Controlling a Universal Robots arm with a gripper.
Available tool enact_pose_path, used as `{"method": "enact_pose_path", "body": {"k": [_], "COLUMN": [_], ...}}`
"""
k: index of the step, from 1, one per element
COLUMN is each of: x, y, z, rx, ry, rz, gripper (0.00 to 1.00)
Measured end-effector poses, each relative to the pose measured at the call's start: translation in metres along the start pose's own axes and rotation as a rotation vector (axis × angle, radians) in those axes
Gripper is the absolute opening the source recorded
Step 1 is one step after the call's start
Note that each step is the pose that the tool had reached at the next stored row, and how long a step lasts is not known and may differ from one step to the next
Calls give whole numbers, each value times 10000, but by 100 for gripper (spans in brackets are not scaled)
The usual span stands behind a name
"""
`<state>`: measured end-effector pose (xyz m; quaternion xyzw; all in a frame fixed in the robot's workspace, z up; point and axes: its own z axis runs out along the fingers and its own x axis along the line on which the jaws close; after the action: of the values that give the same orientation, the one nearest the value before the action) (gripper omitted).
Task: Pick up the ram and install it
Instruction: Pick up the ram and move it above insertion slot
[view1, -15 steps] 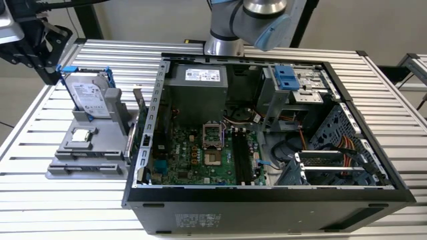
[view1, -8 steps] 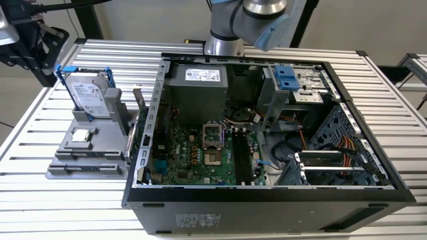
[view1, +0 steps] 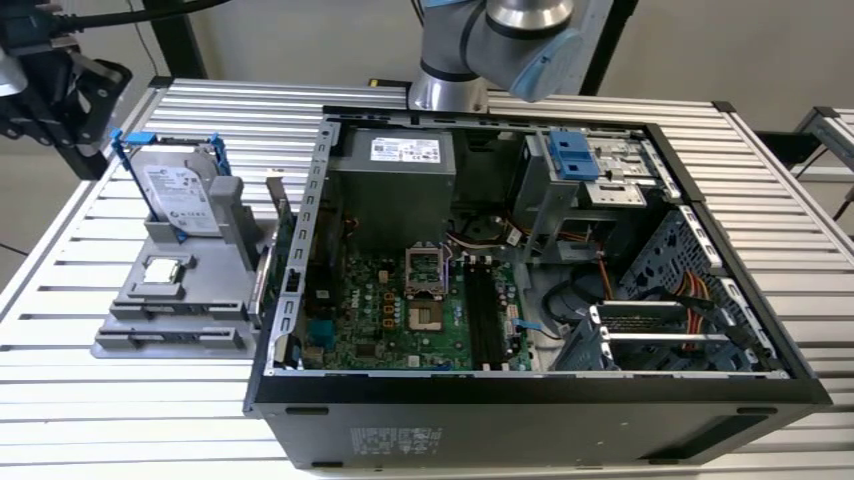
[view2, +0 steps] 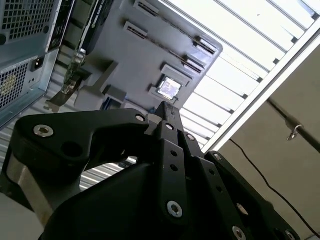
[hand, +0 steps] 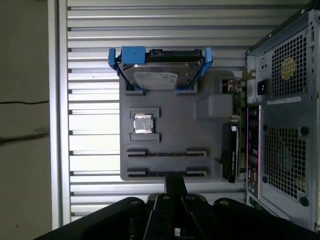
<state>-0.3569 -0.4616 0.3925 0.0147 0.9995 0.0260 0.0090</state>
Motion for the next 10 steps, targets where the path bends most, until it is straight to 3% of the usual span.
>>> {"method": "enact_pose_path", "body": {"k": [10], "x": [9], "y": [-91], "z": [-5], "rx": [-14], "ry": [1], "rz": [0], "gripper": [0]}}
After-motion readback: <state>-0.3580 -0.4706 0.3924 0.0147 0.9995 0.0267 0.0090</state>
